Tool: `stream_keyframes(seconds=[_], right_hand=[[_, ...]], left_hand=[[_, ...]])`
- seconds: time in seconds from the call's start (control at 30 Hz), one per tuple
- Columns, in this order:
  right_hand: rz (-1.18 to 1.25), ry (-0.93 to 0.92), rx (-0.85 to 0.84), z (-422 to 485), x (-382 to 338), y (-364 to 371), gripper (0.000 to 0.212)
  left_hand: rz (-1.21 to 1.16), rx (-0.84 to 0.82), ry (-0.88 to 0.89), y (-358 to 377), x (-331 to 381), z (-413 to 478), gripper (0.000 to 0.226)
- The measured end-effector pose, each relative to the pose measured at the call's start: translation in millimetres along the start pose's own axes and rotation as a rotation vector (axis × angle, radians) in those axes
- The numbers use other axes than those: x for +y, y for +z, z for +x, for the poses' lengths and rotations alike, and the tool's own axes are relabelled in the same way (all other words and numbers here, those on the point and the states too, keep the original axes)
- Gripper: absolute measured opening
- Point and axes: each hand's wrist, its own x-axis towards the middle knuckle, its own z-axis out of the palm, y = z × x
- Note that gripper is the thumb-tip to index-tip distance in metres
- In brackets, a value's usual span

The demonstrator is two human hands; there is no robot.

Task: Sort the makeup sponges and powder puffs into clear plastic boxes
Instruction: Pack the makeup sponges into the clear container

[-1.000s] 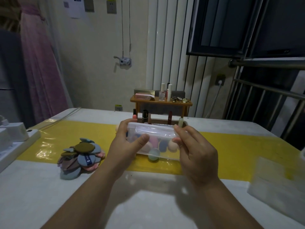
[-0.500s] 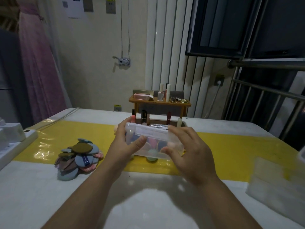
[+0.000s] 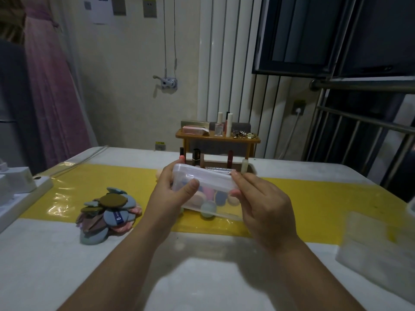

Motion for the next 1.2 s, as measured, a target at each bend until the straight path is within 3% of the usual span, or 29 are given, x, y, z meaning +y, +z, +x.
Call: stream_keyframes(seconds=[0.17, 0.33, 0.47, 0.6, 0.73, 0.9, 1.1, 1.2], right_hand=[[-0.070, 0.070, 0.075, 3.0, 7.8, -2.1, 0.025], [0.011, 0.136, 0.011, 1.5, 1.6, 0.6, 0.030], [0.039, 0.178, 0.027, 3.9, 3.0, -1.8, 0.031], [0.074, 0.217, 0.062, 0.9, 3.6, -4.3, 0.031], [0.077, 0.279, 0.079, 0.3, 5.5, -7.0, 0.035], [0.168, 0.294, 0.055, -0.7, 6.0, -10.0, 0.028], [0.217, 0.275, 0.023, -3.6, 7.9, -9.1, 0.022], [0.202, 0.286, 0.097, -3.9, 8.3, -8.8, 0.023]], left_hand=[[0.054, -0.045, -0.007, 3.0, -2.6, -3.3, 0.096], [0.091, -0.003, -0.004, 2.2, 1.8, -2.0, 0.073], [0.078, -0.057, -0.040, -0.1, 2.2, -4.9, 0.078], [0.039, -0.045, -0.091, -3.6, -1.1, -2.2, 0.097], [-0.009, -0.005, -0.157, -1.8, -4.5, -0.6, 0.051], [-0.049, -0.017, -0.193, -6.9, -6.3, 0.2, 0.033], [-0.017, -0.051, -0.243, -17.2, -7.2, 1.3, 0.030], [-0.053, -0.030, -0.183, -21.1, -8.1, 5.0, 0.007]])
